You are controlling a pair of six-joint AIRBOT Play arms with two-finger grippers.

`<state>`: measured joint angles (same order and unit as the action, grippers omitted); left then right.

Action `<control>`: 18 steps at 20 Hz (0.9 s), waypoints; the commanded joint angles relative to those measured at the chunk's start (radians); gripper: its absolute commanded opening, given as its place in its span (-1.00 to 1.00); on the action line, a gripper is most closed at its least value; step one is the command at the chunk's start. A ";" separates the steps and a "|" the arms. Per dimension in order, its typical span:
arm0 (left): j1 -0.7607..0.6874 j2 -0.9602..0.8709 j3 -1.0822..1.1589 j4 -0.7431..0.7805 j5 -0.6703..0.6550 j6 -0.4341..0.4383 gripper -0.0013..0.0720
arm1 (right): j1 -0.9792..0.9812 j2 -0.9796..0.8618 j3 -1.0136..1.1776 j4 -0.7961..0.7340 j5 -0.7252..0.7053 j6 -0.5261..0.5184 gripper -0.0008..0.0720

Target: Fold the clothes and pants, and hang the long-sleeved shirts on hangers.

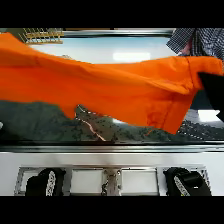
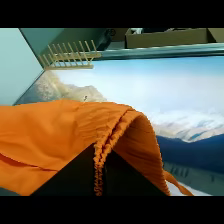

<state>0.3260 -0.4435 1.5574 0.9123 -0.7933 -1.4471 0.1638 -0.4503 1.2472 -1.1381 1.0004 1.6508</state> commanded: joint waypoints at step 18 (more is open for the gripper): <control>-0.267 -1.072 0.182 -0.171 -0.060 -0.045 -0.95 | -0.034 -0.819 0.104 -0.154 0.112 0.204 -0.94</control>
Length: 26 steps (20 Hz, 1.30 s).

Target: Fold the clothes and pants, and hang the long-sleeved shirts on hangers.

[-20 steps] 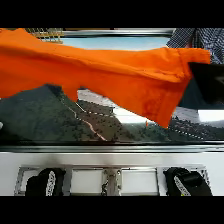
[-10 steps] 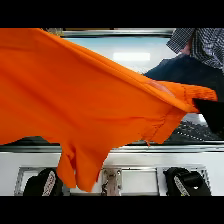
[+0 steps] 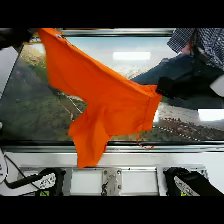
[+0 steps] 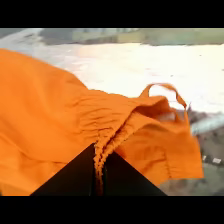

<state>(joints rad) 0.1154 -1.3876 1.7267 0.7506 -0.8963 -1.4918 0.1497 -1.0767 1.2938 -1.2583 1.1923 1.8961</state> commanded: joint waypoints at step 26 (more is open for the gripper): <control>-0.226 0.285 -1.118 0.363 0.004 -0.099 -0.95 | -0.061 -0.291 -0.285 -0.280 -0.206 -0.295 -0.93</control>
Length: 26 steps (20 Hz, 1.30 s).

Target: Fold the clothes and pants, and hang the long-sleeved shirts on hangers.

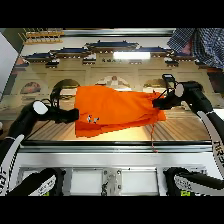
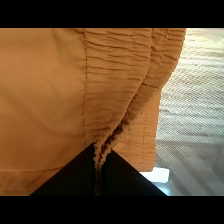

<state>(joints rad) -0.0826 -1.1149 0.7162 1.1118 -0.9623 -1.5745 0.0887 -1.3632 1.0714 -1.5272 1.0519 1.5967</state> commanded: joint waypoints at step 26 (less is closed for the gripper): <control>-0.052 0.182 0.006 -0.173 -0.003 -0.019 -0.95 | -0.654 -0.239 0.048 0.722 0.250 -0.608 0.85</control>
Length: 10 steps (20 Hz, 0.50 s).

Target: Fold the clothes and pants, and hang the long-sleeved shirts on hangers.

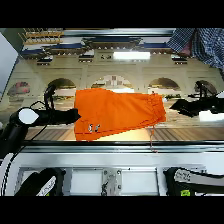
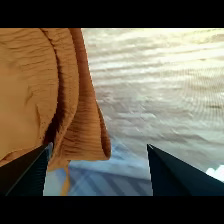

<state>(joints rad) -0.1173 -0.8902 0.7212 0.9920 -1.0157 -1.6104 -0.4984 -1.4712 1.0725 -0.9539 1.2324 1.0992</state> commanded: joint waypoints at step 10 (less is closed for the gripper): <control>-0.234 -0.134 0.002 -0.053 0.182 -0.008 -0.95 | 0.074 -0.328 0.129 0.192 0.101 -0.126 0.85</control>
<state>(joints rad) -0.3058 -0.9989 0.7219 0.9409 -0.8761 -1.6100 -0.4747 -1.7706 1.1954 -0.7647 1.3331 0.9783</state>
